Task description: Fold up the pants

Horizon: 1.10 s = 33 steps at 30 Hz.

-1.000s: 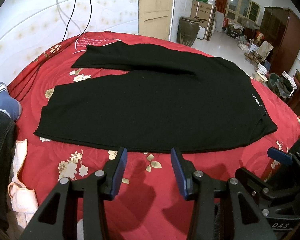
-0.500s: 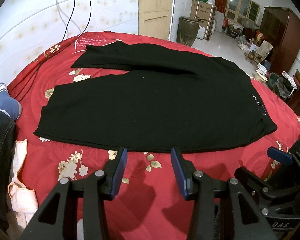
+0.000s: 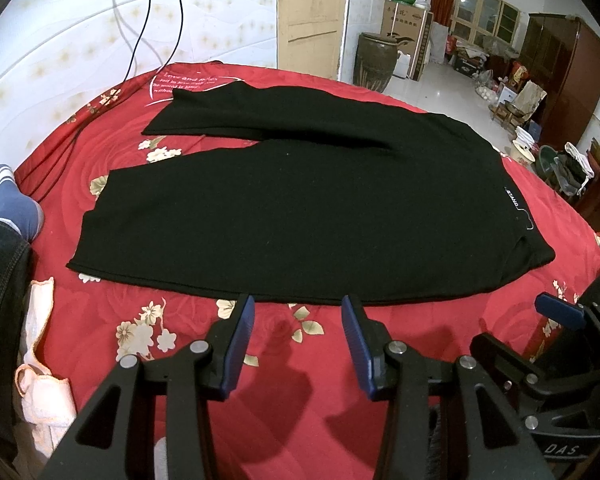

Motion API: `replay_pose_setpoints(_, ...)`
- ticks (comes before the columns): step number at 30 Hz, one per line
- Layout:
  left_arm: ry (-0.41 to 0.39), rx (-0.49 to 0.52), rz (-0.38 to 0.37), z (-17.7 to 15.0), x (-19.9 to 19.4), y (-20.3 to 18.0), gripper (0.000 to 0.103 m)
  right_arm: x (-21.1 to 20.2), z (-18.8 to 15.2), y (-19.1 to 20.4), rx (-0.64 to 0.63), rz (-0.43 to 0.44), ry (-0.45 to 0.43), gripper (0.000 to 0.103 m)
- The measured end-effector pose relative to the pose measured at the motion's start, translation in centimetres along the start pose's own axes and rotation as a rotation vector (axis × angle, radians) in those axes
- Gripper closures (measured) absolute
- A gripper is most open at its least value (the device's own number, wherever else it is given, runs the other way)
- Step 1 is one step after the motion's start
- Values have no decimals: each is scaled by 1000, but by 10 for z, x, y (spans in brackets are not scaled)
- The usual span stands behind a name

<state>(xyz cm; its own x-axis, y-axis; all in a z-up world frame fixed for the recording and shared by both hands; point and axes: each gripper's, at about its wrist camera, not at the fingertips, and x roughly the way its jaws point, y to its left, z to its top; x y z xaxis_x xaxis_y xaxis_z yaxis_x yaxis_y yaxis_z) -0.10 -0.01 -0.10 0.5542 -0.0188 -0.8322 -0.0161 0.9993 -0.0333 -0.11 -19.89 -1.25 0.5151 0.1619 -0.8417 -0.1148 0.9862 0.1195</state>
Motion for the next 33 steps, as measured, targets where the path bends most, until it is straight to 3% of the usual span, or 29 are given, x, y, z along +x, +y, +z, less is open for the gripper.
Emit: replay_pose_setpoints(33, 19, 30, -7, -5, 4, -4, 55, 2, -1, -2, 5, 2, 7, 0)
